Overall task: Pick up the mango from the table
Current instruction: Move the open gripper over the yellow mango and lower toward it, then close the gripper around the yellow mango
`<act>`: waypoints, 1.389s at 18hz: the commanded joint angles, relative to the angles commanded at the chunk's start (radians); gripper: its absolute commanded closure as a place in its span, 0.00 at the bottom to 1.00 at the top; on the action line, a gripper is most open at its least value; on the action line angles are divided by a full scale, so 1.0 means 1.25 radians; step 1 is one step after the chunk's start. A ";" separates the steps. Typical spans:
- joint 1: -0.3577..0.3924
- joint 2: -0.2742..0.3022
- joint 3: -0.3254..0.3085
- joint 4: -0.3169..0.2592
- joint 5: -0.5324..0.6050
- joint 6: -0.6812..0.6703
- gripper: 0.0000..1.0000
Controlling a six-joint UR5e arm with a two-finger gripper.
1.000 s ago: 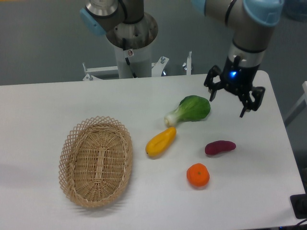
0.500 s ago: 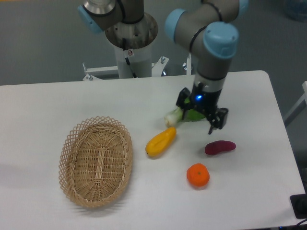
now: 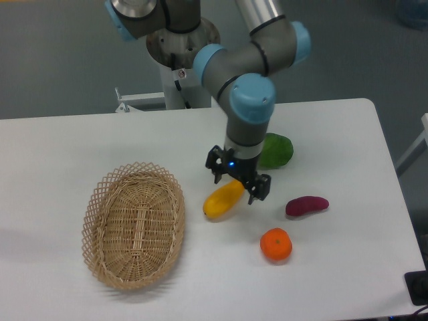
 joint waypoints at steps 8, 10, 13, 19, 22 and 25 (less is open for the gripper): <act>-0.025 -0.033 -0.013 0.044 0.035 -0.006 0.00; -0.027 -0.039 -0.023 0.067 0.035 -0.006 0.00; -0.030 -0.049 -0.040 0.103 0.036 -0.006 0.00; -0.031 -0.063 -0.043 0.108 0.037 -0.008 0.00; -0.032 -0.063 -0.043 0.110 0.057 -0.006 0.04; -0.034 -0.064 -0.042 0.112 0.059 -0.008 0.15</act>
